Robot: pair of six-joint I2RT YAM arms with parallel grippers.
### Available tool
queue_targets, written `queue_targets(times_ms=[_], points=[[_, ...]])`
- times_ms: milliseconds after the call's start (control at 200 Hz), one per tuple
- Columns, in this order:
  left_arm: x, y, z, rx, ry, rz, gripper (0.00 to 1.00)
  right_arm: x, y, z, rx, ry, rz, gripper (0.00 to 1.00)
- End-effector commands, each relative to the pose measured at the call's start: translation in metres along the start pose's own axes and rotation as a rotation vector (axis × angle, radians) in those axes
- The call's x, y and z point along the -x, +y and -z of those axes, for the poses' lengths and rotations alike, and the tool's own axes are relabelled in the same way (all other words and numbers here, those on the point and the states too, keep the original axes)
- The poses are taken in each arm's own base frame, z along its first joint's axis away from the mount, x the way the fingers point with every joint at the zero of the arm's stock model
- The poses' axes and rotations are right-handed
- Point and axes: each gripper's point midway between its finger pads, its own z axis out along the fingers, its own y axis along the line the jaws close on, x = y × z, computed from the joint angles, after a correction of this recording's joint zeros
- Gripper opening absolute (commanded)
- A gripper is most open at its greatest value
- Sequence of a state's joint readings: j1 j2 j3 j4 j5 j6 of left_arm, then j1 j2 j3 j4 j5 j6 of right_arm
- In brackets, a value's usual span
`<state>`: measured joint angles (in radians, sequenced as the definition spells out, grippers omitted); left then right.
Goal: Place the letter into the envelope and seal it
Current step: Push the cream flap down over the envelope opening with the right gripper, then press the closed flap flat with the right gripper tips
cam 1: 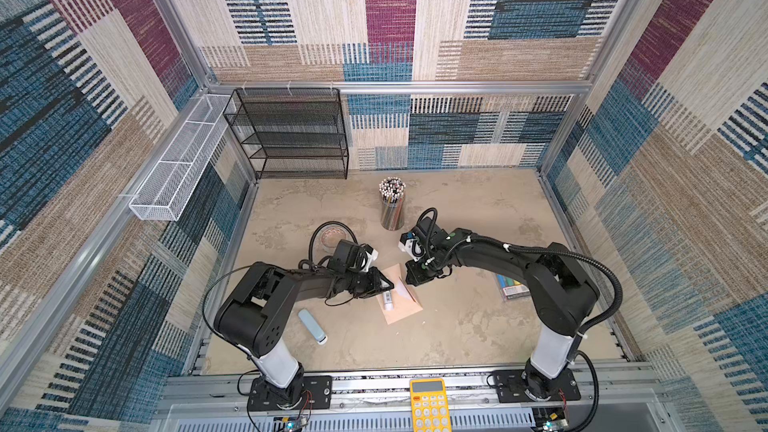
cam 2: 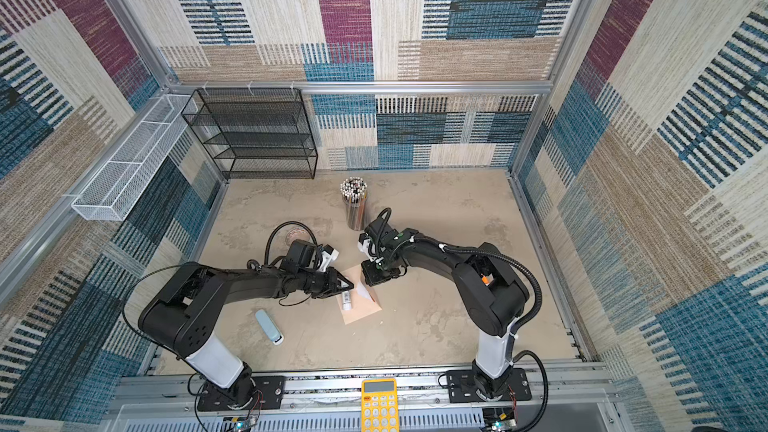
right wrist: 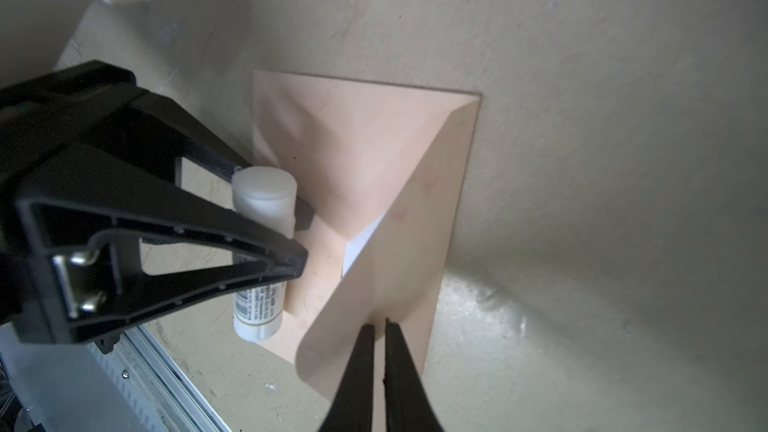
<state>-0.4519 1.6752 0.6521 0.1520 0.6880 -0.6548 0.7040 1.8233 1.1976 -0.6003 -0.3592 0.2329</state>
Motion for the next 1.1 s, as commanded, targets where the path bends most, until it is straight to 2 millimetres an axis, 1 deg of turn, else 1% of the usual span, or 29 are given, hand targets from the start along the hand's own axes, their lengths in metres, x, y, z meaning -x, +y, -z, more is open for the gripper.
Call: queue_targets(times_ms=[0, 396, 596, 736, 1097], points=[[-0.004, 0.006, 0.000, 0.022, 0.010, 0.011, 0.00, 0.003, 0.004, -0.002, 0.005, -0.005, -0.004, 0.11], [-0.002, 0.002, 0.006, 0.016, -0.001, 0.003, 0.00, 0.001, 0.005, -0.017, 0.006, 0.022, -0.009, 0.11], [-0.002, 0.001, 0.006, 0.012, 0.002, 0.002, 0.00, 0.001, 0.010, -0.025, -0.001, 0.046, 0.001, 0.11], [-0.002, 0.001, 0.006, 0.014, 0.003, 0.004, 0.00, -0.002, 0.007, -0.031, -0.026, 0.067, 0.001, 0.11], [0.005, -0.007, 0.016, 0.015, -0.013, -0.025, 0.00, -0.010, -0.001, -0.042, -0.069, 0.118, 0.001, 0.10]])
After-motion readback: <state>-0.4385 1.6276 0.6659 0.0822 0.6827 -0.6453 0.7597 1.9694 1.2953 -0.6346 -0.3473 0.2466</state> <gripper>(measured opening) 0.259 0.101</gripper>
